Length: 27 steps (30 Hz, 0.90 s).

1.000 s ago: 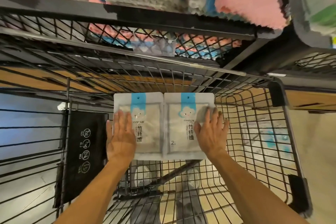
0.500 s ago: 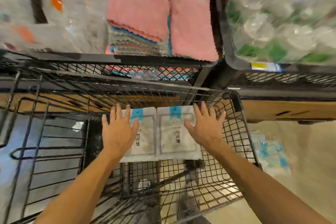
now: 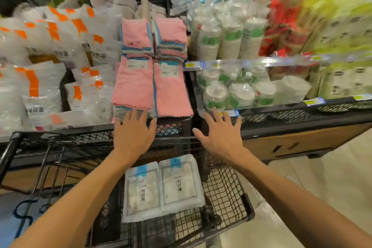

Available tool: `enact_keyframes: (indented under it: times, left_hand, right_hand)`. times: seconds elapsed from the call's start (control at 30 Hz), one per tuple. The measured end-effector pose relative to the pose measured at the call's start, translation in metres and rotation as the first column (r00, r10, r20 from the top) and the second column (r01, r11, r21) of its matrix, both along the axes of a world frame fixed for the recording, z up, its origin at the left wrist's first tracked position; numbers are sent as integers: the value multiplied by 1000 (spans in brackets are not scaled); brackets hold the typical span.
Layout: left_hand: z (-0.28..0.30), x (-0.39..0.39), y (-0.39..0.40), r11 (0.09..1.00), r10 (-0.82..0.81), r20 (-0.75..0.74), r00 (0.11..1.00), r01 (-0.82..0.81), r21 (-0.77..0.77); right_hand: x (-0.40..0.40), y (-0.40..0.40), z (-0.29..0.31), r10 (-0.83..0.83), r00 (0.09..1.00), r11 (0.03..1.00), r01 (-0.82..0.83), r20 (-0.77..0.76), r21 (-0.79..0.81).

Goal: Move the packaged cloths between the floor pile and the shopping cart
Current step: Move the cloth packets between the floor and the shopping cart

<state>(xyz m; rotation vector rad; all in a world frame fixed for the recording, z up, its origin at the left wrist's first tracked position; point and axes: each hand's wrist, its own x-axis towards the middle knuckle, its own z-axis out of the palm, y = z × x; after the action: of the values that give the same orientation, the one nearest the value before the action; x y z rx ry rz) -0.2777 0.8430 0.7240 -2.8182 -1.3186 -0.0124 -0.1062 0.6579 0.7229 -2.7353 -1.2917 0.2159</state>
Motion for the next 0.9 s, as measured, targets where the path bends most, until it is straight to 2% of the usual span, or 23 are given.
enact_keyframes:
  times: [0.13,0.3,0.43,0.63,0.9]
  left_hand:
    - [58,32,-14,990,-132,74,988,128,59]
    - [109,68,-31,947,-307,116,944,292,131]
    - [132,95,-57,876,-478,99,873,465,130]
    - [142,130,-138,731,-682,96,725,678,79]
    - [141,162,-258,562,-821,149,551,826,38]
  right_hand:
    - [10,-20,60,-71,997,995,68,38,73]
    - [18,-60,120,-248,961,963,229,125,144]
    - [11,-112,154,-428,899,893,405,93,197]
    - [-17,-211,167,-688,725,714,668,31,210]
    - [-31,-331,147,-830,555,546,793,52,271]
